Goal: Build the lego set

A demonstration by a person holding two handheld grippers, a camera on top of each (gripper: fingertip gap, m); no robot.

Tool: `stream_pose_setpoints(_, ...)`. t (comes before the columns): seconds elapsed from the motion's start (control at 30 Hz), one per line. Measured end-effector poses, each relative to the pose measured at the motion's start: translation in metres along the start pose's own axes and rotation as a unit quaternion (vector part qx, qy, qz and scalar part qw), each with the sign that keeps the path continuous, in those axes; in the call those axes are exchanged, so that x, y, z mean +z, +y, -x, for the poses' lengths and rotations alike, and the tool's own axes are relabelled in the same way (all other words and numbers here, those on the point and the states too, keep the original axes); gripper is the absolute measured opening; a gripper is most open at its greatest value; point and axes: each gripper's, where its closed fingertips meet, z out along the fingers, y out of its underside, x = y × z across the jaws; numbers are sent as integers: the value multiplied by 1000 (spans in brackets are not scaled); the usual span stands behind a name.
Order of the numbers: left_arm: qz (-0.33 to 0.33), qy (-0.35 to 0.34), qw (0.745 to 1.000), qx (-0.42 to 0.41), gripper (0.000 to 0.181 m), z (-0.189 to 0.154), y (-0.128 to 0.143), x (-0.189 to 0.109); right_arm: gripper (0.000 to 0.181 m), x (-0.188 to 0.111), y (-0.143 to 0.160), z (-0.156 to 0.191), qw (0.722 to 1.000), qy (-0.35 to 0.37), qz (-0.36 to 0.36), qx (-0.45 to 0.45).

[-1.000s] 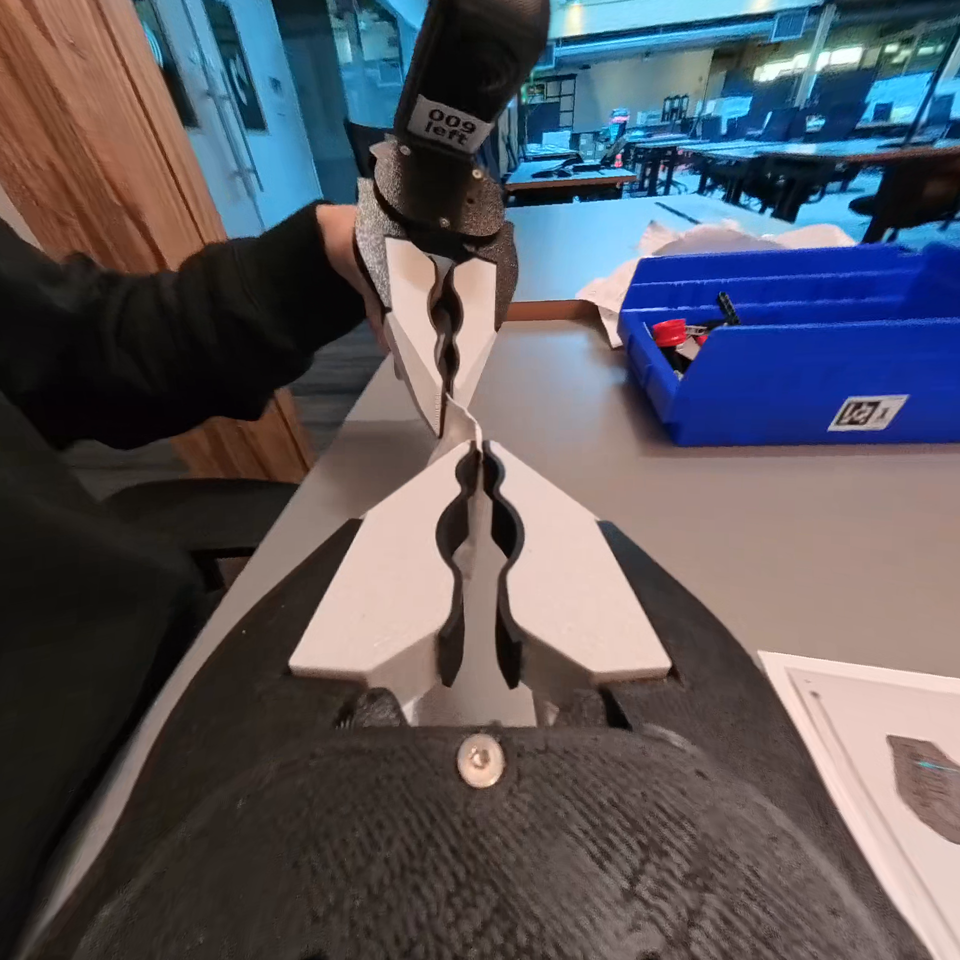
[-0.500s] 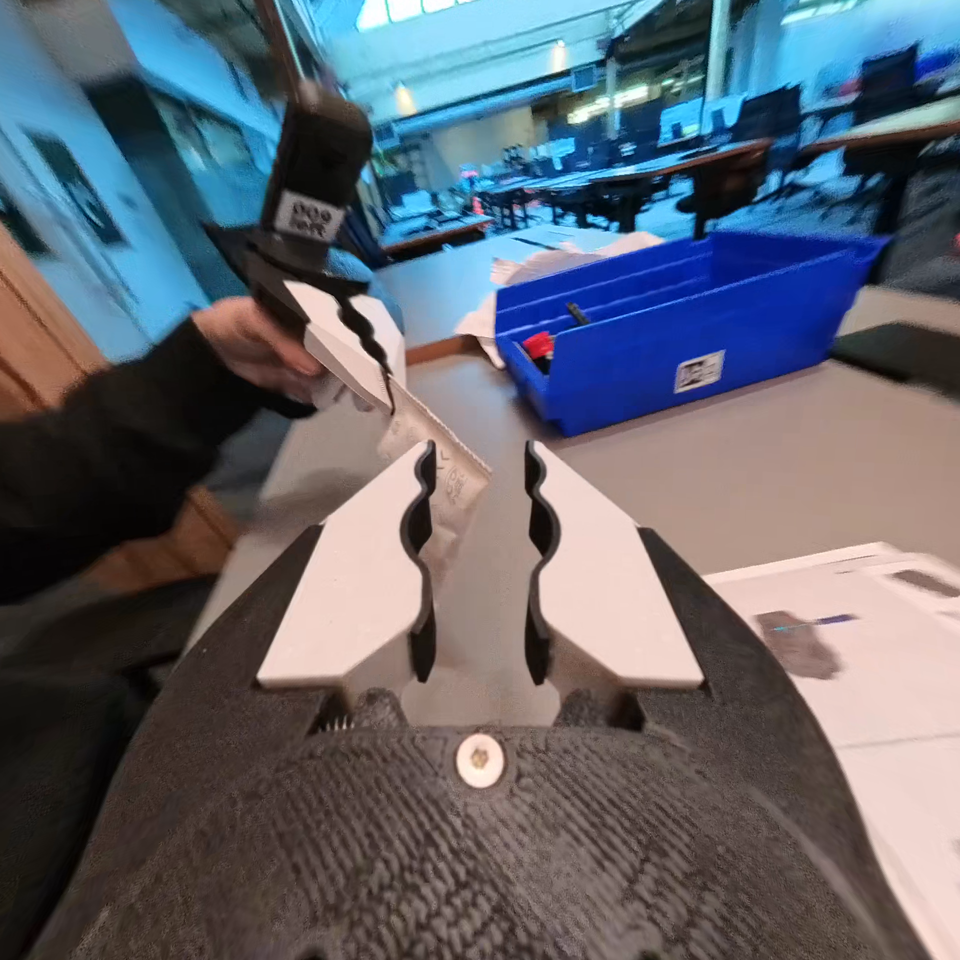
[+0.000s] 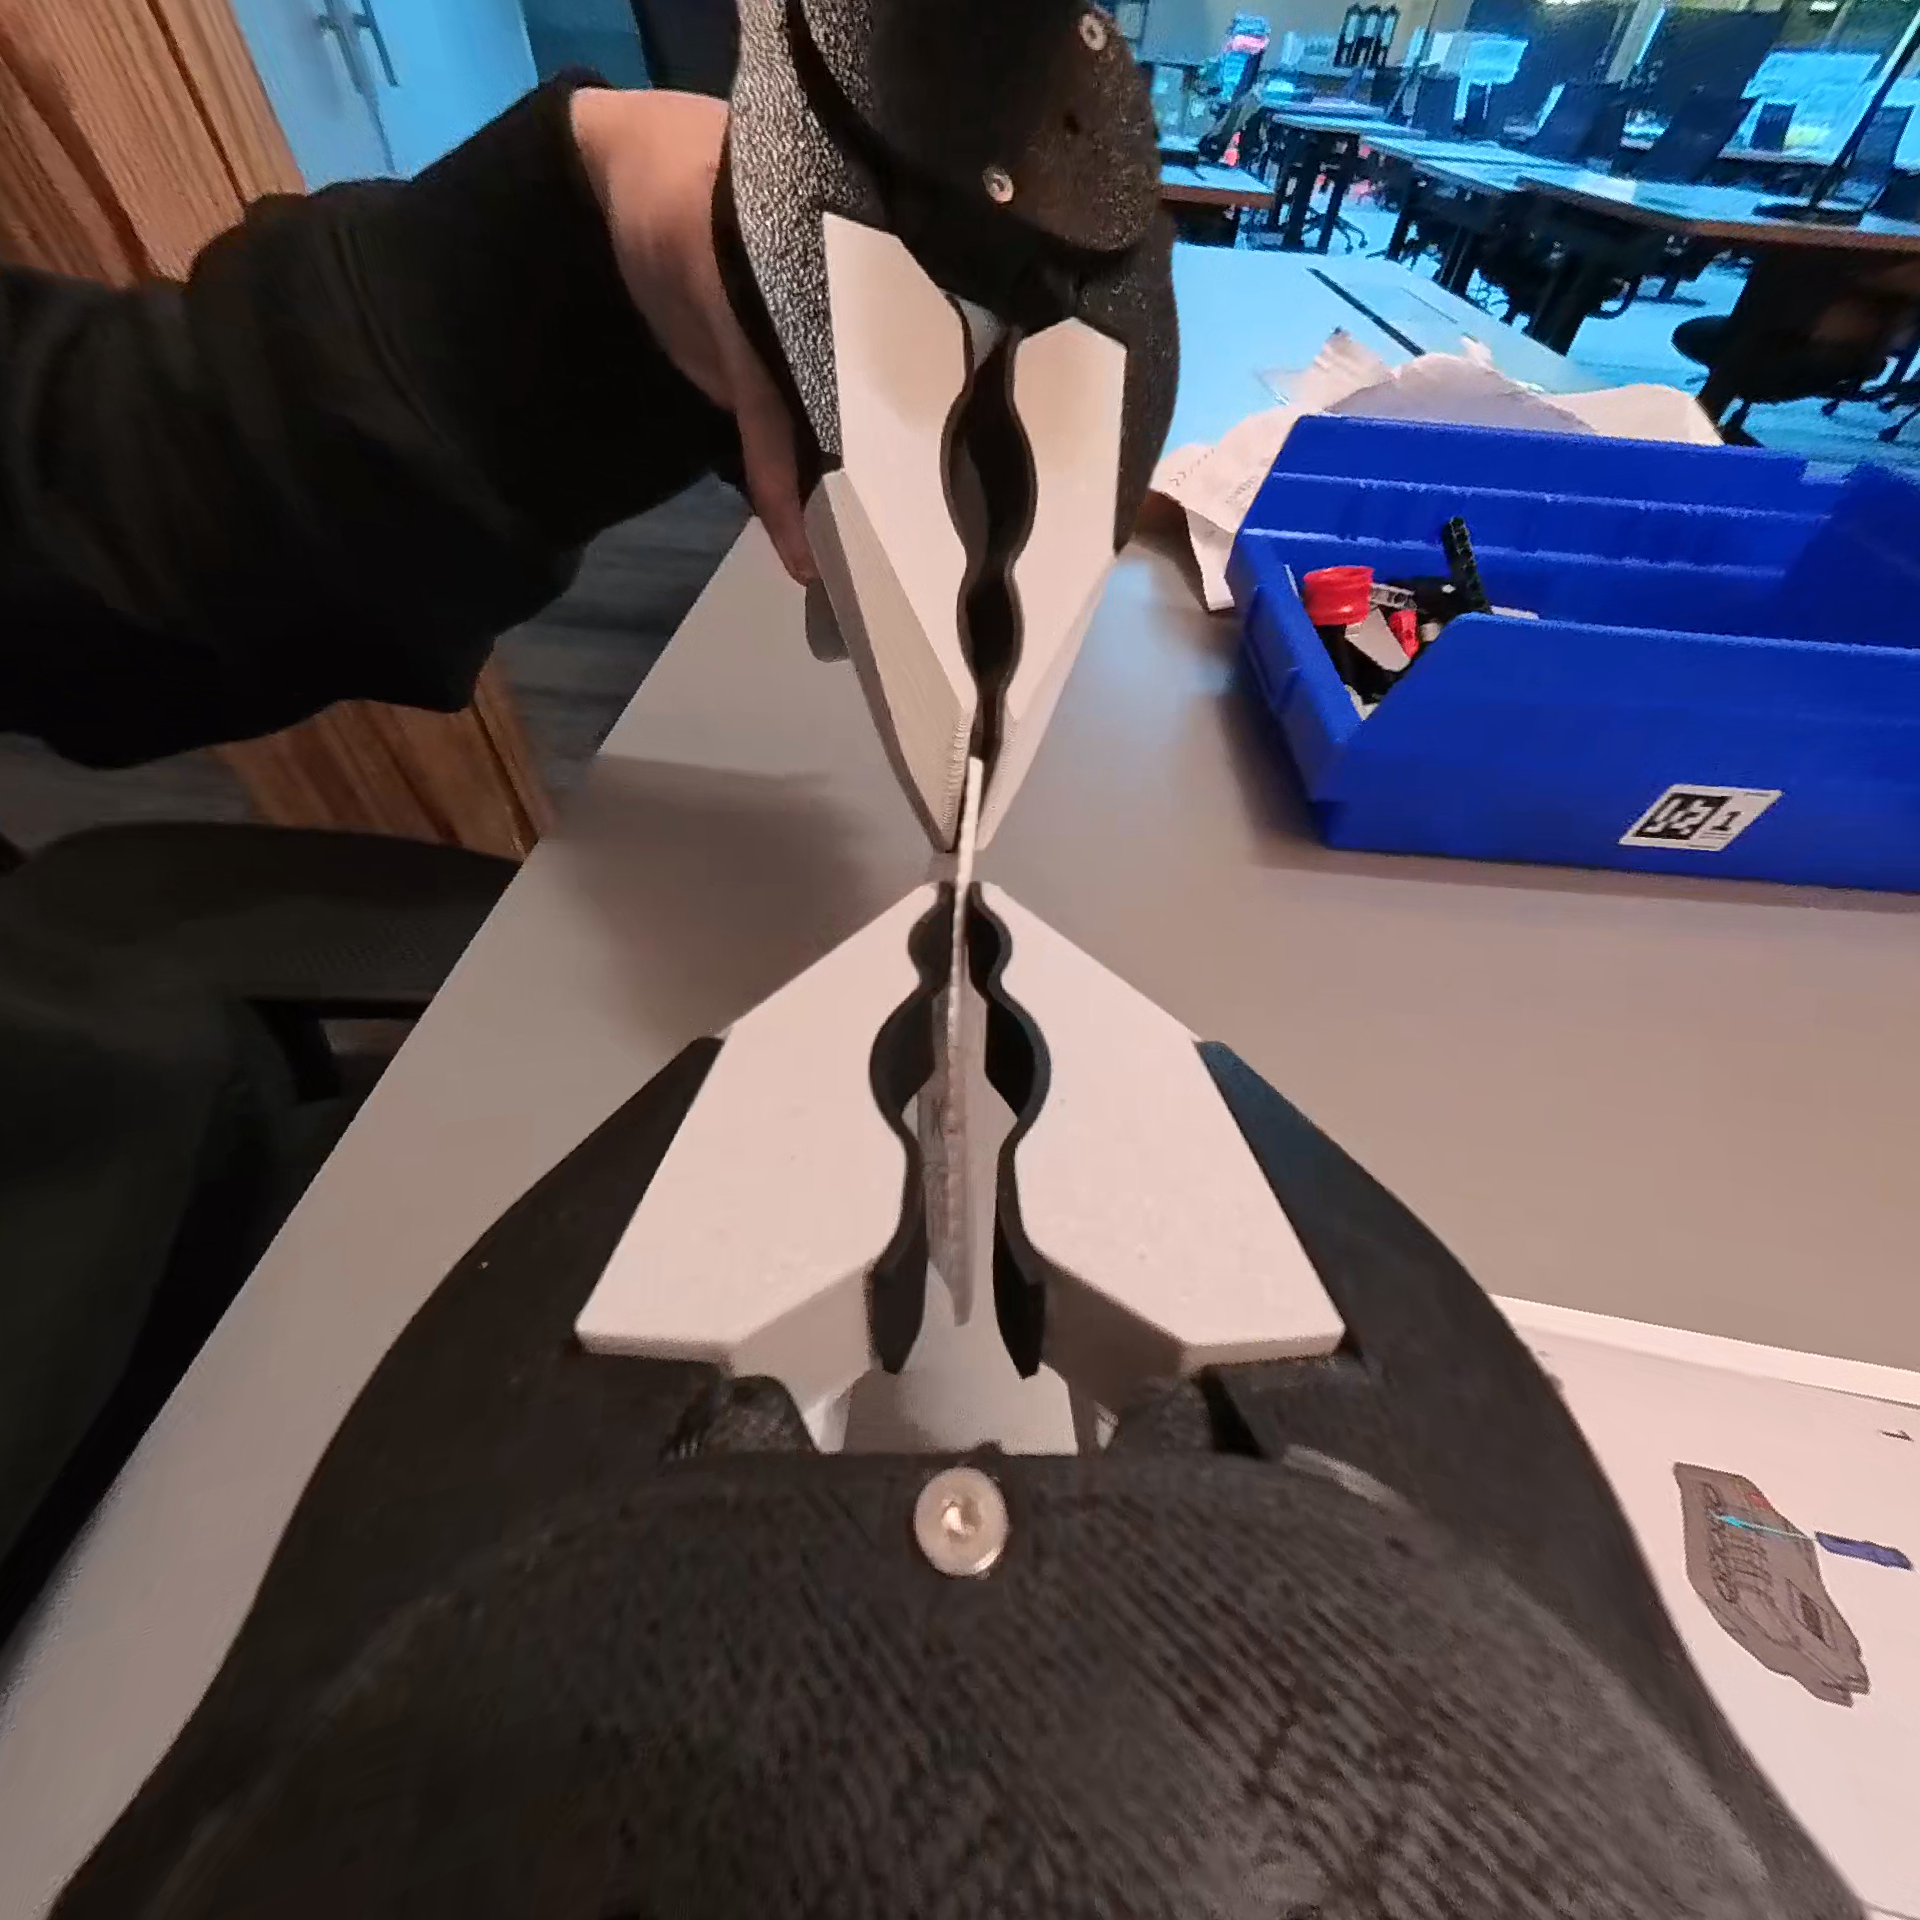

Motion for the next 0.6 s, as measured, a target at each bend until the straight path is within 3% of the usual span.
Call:
stream_pose_setpoints(0.1,6,-5,1000,-5,0,3,3,-1,15,-4,-10,-8,999,24,-35,11)
stream_pose_setpoints(0.17,7,-12,1000,-7,0,4,4,0,1,-7,-10,-8,999,14,-37,22)
stream_pose_setpoints(0.3,1,-10,1000,-10,0,3,5,0,2,-6,-6,-6,999,9,-29,18)
stream_pose_setpoints(0.33,-6,-9,1000,-12,0,3,3,0,14,-5,-4,-7,1000,14,-22,14)
stream_pose_setpoints(0.43,-17,-9,1000,-9,0,4,1,0,0,-3,-2,-5,1000,15,-12,-5)
stream_pose_setpoints(0.57,-50,-40,997,31,0,10,-5,0,0,-4,-2,-8,1000,10,-12,25)
stream_pose_setpoints(0.6,-61,-44,996,41,8,10,-7,0,0,-4,0,-8,999,6,-7,36)
